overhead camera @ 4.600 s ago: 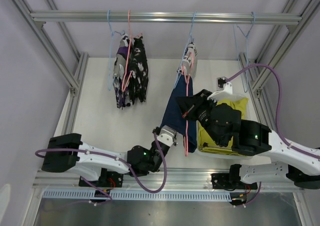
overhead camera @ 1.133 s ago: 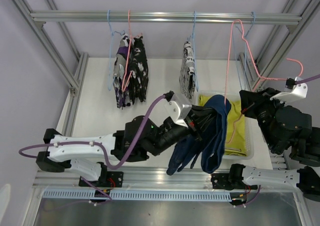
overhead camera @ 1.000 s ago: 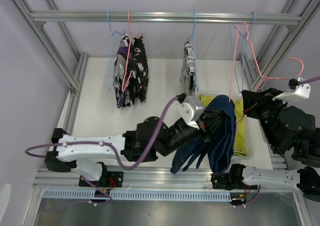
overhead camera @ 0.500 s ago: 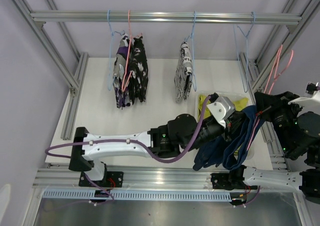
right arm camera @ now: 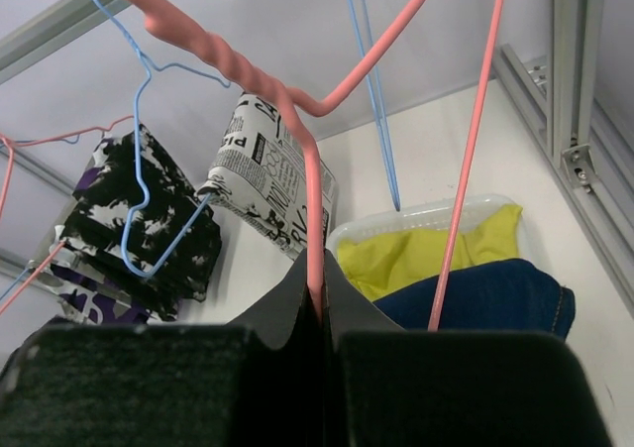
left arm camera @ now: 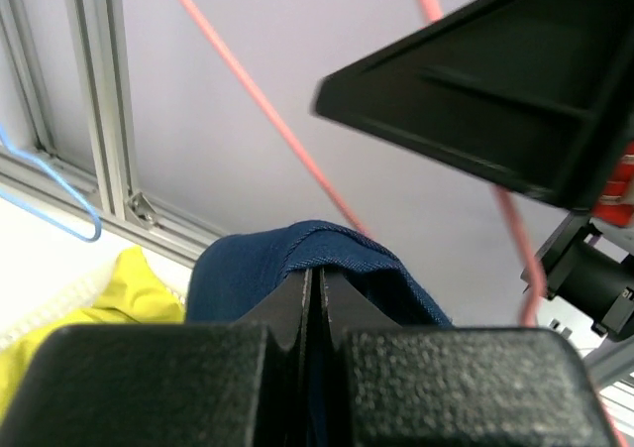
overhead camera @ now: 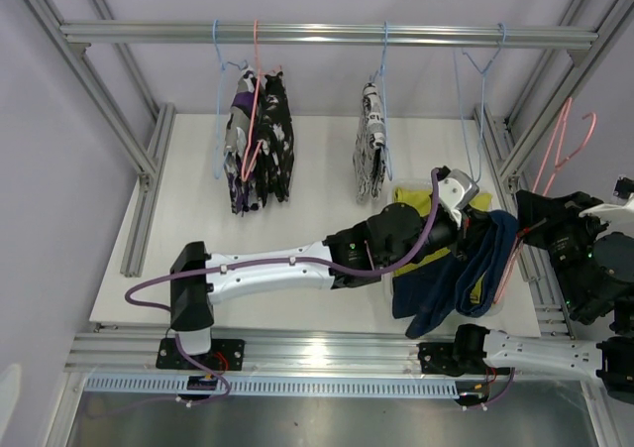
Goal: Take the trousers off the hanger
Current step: Place the trousers in the bin.
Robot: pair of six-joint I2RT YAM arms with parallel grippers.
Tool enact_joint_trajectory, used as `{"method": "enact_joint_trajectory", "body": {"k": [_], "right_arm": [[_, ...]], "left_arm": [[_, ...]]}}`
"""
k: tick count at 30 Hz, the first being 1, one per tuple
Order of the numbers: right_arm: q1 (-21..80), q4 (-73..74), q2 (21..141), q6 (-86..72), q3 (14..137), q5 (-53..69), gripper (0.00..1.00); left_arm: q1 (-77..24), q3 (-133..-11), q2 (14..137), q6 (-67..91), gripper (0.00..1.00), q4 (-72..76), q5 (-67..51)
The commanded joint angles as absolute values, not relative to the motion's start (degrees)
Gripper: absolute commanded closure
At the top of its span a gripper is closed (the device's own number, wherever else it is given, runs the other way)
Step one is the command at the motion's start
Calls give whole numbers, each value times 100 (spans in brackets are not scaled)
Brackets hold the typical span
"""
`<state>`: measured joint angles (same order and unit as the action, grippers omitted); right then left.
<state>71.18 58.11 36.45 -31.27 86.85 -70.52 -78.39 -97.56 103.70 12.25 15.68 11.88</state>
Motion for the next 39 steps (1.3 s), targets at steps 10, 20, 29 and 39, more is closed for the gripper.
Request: {"method": "enact_joint_trajectory", "body": {"k": [10,20,29,39], "right_arm": [[7427,5775,3577,-3164,8446,-7708,100],[7453,5476,3665,-3015,8227,-7769,100],[7453,4958,3762,-2778,7885,-7822,100],[7444,4483,3885,-2514,7708,-7787,100]], "left_arm": [[-7085,-9317,10257,1828,99,2057,343],[-6373,-9009,10459,1889,99,1425,-579],[-5714,-10212,11205,1592,99,-508,-1388],[-5476,-11084,11699,1239,32,-1670,-1372]]}}
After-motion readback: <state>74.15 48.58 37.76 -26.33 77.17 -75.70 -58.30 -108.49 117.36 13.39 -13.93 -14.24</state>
